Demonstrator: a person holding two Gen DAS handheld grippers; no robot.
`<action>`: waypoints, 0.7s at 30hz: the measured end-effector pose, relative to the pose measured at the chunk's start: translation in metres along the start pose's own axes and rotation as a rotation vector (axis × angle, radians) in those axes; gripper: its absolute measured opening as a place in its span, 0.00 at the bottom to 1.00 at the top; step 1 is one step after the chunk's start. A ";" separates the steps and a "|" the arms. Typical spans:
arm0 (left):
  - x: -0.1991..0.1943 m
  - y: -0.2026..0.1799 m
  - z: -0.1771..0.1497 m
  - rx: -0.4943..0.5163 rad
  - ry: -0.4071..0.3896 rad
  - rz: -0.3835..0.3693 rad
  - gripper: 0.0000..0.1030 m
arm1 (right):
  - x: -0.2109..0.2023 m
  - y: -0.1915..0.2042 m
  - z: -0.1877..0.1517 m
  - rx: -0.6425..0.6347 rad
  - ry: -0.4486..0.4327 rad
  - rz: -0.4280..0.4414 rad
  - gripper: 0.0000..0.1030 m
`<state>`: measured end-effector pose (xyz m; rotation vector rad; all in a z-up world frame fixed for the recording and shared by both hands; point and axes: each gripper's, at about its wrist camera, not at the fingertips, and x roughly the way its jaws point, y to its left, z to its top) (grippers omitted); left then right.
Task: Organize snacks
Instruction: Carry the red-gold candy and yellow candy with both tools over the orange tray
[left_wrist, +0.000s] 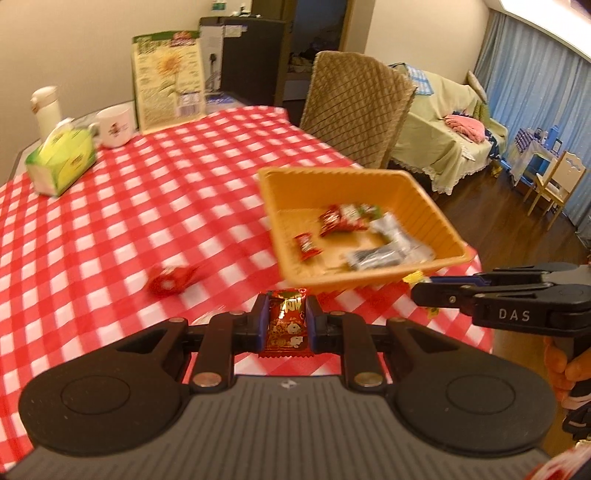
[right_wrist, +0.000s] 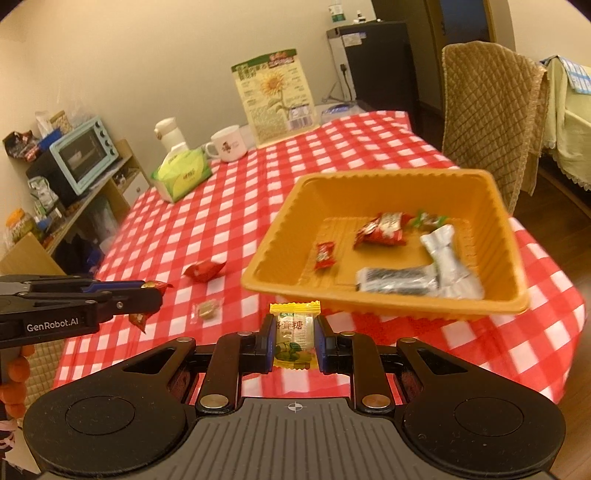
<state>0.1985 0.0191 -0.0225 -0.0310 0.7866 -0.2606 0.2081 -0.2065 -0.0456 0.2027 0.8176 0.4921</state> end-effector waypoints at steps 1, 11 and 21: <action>0.002 -0.006 0.005 0.007 -0.004 -0.003 0.18 | -0.002 -0.005 0.003 0.004 -0.005 0.001 0.21; 0.036 -0.050 0.052 0.058 -0.044 -0.011 0.18 | -0.003 -0.049 0.041 0.025 -0.059 -0.005 0.21; 0.077 -0.061 0.087 0.055 -0.038 0.030 0.18 | 0.025 -0.078 0.077 0.040 -0.061 0.006 0.21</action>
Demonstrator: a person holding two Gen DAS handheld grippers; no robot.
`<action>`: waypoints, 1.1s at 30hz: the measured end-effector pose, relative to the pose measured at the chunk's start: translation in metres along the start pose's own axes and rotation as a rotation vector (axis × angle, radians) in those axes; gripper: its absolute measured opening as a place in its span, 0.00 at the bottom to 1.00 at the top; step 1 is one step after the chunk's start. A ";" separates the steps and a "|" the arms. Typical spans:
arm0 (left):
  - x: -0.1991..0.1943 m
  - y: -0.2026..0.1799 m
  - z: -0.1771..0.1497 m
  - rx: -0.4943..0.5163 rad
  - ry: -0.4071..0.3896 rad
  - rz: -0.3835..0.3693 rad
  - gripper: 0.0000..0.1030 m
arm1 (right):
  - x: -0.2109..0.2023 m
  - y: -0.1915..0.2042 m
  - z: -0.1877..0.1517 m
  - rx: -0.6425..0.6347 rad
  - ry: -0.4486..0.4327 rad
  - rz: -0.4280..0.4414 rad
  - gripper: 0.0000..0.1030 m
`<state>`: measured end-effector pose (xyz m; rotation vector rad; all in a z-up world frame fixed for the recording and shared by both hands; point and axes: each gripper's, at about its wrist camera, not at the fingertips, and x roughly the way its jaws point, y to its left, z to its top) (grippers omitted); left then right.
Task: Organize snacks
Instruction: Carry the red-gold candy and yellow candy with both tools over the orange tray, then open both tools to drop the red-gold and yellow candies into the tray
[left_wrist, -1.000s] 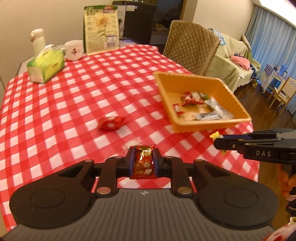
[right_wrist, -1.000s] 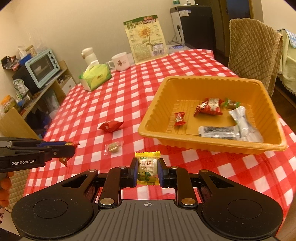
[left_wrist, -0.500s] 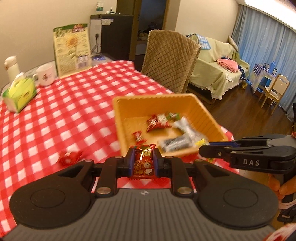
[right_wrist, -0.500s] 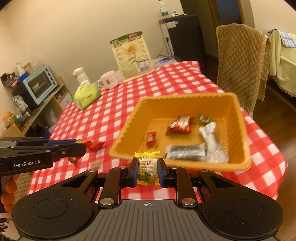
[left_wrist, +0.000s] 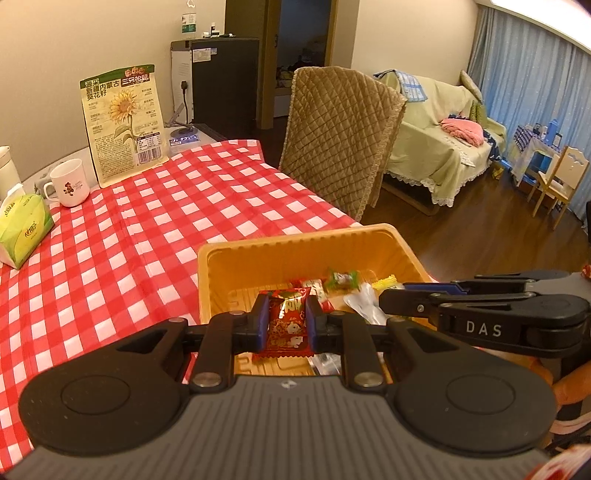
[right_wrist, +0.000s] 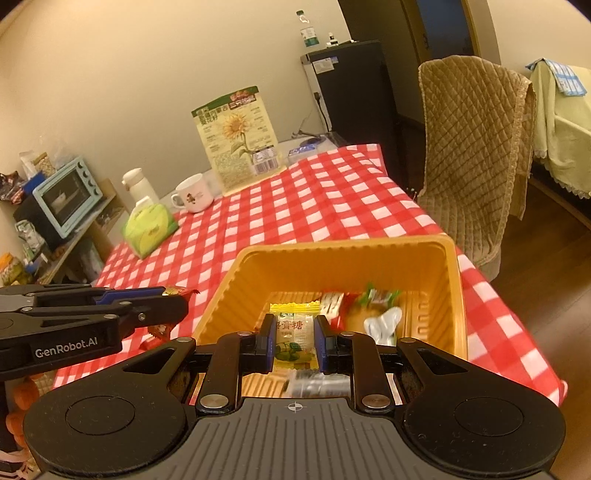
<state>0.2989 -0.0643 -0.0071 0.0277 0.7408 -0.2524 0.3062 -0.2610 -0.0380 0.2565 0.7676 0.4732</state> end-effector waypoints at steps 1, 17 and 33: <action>0.004 0.001 0.002 -0.003 0.004 0.005 0.18 | 0.005 -0.002 0.003 0.000 0.004 0.002 0.21; 0.076 0.019 0.023 -0.030 0.092 0.044 0.18 | 0.061 -0.020 0.026 0.010 0.061 -0.013 0.21; 0.098 0.027 0.023 -0.028 0.119 0.023 0.27 | 0.077 -0.027 0.026 0.052 0.089 -0.025 0.21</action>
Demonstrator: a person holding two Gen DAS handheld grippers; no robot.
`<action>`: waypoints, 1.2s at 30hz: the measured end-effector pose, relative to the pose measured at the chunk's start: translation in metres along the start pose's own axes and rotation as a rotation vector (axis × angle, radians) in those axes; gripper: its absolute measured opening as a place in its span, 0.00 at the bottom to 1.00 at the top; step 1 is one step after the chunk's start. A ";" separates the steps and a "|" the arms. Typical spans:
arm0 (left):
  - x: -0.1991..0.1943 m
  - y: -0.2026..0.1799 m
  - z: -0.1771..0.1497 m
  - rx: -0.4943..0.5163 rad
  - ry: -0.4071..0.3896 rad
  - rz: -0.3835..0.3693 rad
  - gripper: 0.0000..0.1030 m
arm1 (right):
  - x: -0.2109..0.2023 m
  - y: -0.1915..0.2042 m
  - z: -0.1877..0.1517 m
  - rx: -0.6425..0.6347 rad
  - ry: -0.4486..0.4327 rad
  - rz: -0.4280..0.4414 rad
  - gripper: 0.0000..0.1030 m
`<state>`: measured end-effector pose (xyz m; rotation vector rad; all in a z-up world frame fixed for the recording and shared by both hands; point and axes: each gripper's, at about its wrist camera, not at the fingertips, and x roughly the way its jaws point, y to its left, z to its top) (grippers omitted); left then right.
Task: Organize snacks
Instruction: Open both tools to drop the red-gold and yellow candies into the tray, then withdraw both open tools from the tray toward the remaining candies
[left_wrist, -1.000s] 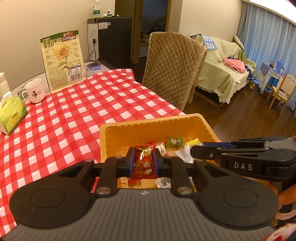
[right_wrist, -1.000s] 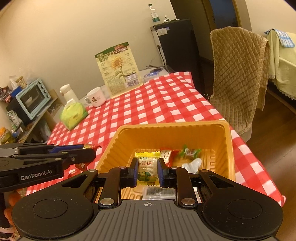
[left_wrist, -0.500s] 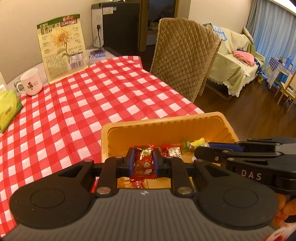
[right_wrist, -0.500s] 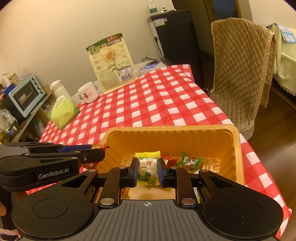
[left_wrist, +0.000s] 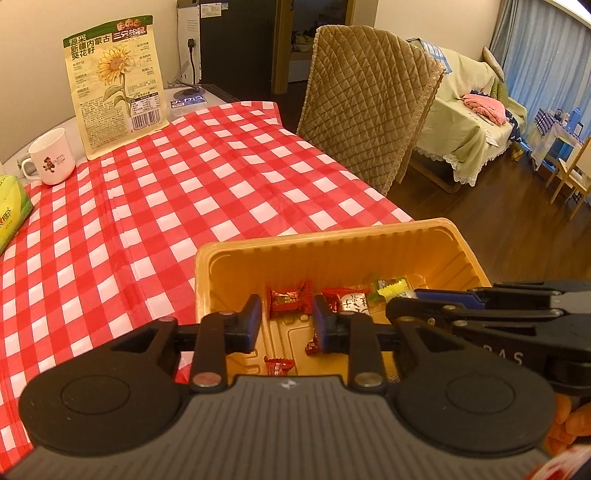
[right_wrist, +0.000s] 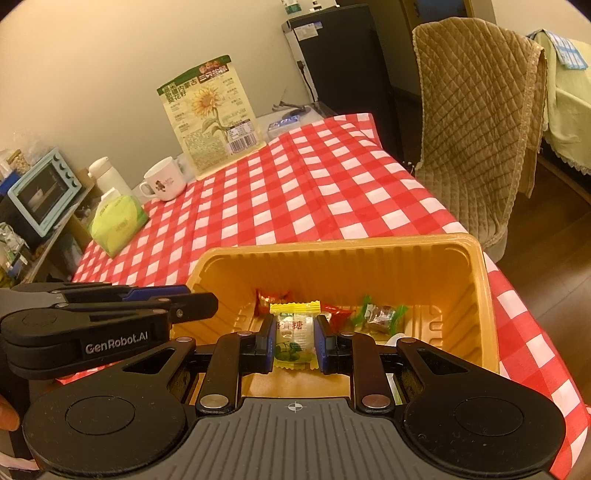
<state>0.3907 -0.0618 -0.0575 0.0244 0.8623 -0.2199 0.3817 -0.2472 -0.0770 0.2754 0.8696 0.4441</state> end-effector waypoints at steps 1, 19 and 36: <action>-0.001 0.000 -0.001 -0.001 0.000 -0.003 0.27 | 0.000 0.000 0.000 0.002 0.000 0.000 0.21; -0.020 0.008 -0.012 -0.018 -0.017 -0.014 0.31 | 0.006 0.008 -0.003 0.019 0.023 0.031 0.21; -0.057 0.005 -0.026 -0.044 -0.067 -0.004 0.70 | -0.023 0.001 -0.004 0.087 -0.010 -0.021 0.83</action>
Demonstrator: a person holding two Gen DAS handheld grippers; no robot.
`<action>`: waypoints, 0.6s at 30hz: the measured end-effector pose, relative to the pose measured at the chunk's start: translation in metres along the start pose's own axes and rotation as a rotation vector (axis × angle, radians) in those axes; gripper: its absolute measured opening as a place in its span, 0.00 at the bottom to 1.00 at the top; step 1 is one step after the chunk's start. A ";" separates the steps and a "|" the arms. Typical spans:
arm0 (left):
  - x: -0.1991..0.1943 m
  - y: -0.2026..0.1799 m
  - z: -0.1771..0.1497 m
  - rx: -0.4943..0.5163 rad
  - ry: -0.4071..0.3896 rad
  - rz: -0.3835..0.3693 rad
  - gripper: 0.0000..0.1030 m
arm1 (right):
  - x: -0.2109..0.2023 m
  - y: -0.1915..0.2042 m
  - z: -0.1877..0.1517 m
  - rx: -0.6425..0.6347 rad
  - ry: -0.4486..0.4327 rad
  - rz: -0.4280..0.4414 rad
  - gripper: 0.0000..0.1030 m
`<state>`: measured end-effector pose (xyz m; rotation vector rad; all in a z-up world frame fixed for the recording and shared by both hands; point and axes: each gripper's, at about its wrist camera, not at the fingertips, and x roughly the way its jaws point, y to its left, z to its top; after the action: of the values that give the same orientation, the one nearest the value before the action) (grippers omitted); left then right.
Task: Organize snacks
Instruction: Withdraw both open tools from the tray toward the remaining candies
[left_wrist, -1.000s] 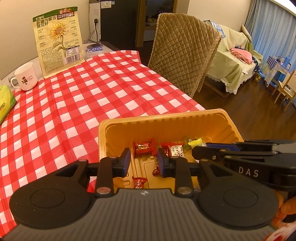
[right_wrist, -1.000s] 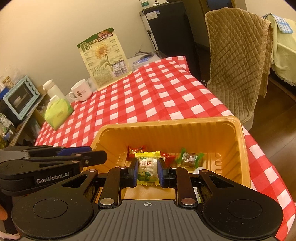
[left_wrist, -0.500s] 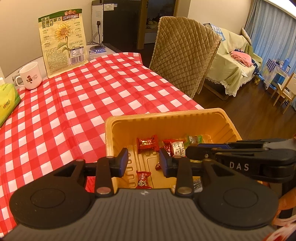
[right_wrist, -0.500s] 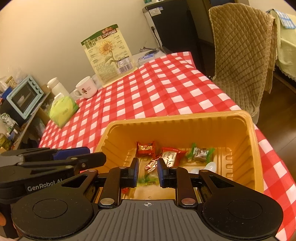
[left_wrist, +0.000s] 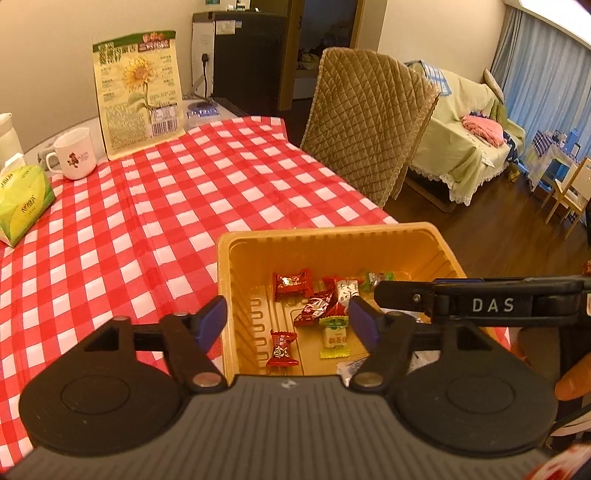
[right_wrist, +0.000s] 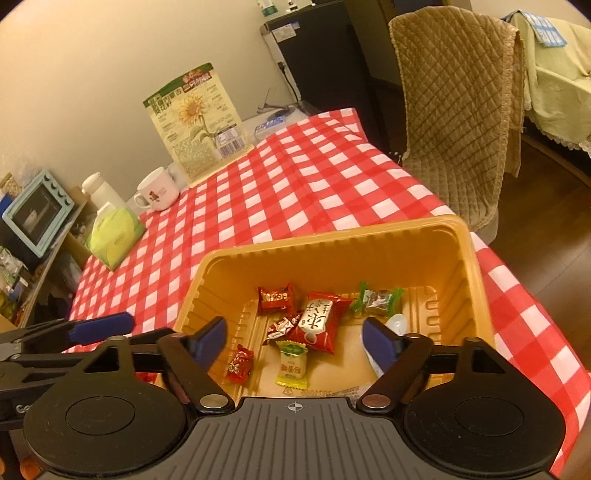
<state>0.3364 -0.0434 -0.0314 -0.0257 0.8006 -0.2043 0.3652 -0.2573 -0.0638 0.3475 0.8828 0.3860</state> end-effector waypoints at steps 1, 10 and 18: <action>-0.003 -0.001 0.000 -0.001 -0.003 0.000 0.73 | -0.003 0.000 0.000 0.000 -0.004 -0.006 0.86; -0.046 -0.007 -0.008 -0.021 -0.061 0.001 0.84 | -0.039 -0.001 -0.011 -0.003 -0.035 -0.006 0.90; -0.083 -0.005 -0.028 -0.039 -0.074 0.029 0.85 | -0.065 0.008 -0.037 -0.032 -0.028 0.044 0.91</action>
<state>0.2588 -0.0307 0.0083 -0.0583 0.7305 -0.1592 0.2973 -0.2751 -0.0382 0.3419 0.8418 0.4343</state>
